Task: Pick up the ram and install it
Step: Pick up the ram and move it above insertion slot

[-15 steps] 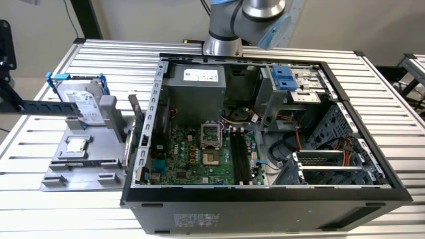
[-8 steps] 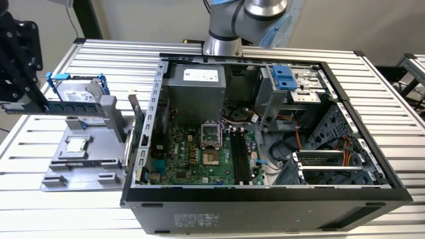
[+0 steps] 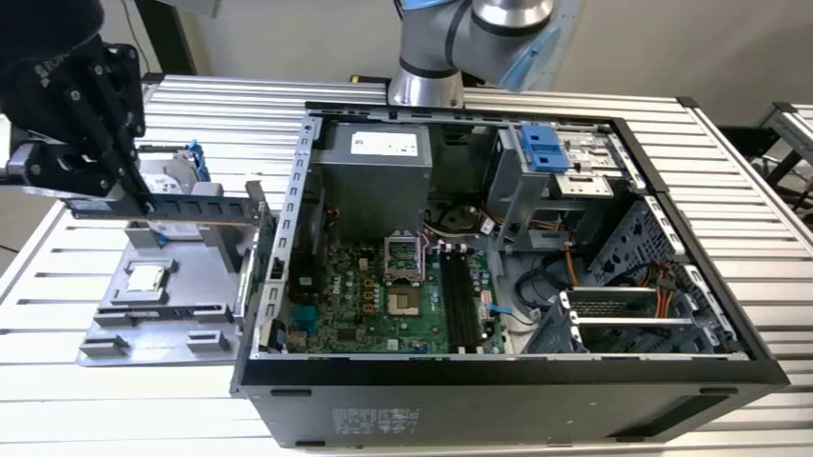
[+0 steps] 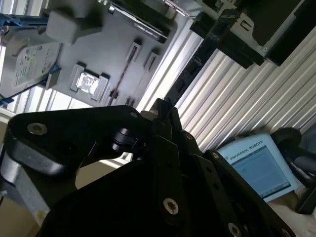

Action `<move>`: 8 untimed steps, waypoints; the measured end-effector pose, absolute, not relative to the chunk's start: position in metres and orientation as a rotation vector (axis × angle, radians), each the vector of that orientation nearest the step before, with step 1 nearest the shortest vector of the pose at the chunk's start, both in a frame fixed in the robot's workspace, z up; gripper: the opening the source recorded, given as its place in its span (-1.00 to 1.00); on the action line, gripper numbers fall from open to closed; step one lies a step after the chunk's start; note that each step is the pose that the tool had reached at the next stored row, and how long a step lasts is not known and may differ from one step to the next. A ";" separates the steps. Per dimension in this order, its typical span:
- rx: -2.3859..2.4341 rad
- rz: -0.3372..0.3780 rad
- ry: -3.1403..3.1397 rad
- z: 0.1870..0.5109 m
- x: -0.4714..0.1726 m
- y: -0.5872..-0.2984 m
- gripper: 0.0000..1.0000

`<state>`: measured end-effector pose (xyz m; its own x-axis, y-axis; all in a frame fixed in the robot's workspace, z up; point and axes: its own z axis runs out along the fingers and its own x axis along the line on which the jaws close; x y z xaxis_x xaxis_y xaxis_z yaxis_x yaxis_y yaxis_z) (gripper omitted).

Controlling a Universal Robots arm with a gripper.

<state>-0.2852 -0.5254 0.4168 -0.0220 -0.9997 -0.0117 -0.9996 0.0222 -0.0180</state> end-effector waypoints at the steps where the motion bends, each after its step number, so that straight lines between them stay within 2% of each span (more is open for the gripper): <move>1: -2.182 -0.007 2.231 0.417 -0.280 -0.525 -1.00; 8: -2.182 -0.007 2.231 0.417 -0.239 -0.525 -1.00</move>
